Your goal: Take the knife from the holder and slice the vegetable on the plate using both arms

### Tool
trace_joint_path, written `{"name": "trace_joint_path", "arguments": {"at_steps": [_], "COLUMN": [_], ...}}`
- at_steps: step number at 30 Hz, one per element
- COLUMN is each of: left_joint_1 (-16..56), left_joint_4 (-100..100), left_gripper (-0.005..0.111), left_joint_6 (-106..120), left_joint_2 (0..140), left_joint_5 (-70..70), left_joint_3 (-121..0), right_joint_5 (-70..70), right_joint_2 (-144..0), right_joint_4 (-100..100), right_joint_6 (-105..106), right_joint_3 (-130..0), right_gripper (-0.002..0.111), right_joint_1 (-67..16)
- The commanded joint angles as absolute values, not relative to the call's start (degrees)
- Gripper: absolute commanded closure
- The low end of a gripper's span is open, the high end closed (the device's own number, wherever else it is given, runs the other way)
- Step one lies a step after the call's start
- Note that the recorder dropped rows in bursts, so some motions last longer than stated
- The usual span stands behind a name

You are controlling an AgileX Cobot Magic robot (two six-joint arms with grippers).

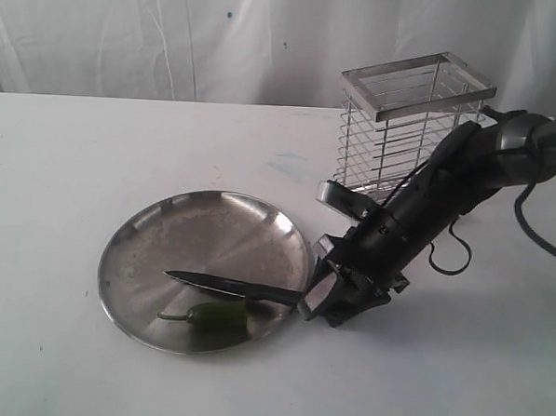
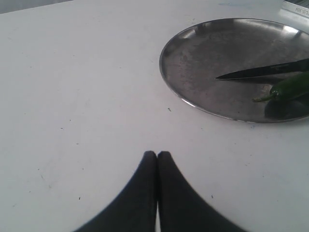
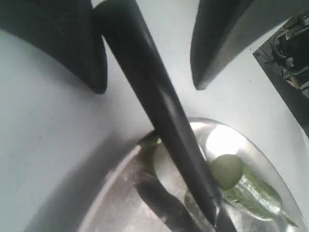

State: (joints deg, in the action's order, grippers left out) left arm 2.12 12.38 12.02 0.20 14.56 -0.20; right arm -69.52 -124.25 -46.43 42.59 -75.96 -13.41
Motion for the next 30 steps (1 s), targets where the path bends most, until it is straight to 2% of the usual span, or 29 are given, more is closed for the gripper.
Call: {"name": "trace_joint_path", "arguments": {"at_steps": [1, 2, 3, 5, 15, 24, 30], "left_joint_1": [2.6, 2.6, 2.6, 2.6, 2.6, 2.6, 2.6], "left_joint_4": [12.7, 12.7, 12.7, 12.7, 12.7, 12.7, 12.7], "left_gripper": [0.107, 0.107, 0.107, 0.107, 0.107, 0.107, 0.107], "left_joint_6": [12.0, 12.0, 12.0, 12.0, 12.0, 12.0, 12.0], "left_joint_2": [0.0, 0.0, 0.0, 0.0, 0.0, 0.0, 0.0], "left_joint_5": [14.6, 14.6, 14.6, 14.6, 14.6, 14.6, 14.5], "left_joint_3": [0.0, 0.0, 0.0, 0.0, 0.0, 0.0, 0.0], "right_joint_5": [-69.0, -69.0, -69.0, -69.1, -70.0, -53.4, -54.0], "right_joint_2": [-124.7, -124.7, -124.7, -124.7, -113.1, -94.3, -82.8], "right_joint_4": [-45.3, -45.3, -45.3, -45.4, -43.8, -10.6, -5.7], "right_joint_6": [43.7, 43.7, 43.7, 43.7, 41.7, 15.0, 6.7], "right_joint_3": [-76.0, -76.0, -76.0, -76.0, -75.1, -62.1, -57.6], "right_gripper": [0.08, 0.085, 0.097, 0.108, 0.108, 0.108, 0.108], "right_joint_1": [-13.9, -13.9, -13.9, -13.9, -15.7, -31.7, -36.6]}}
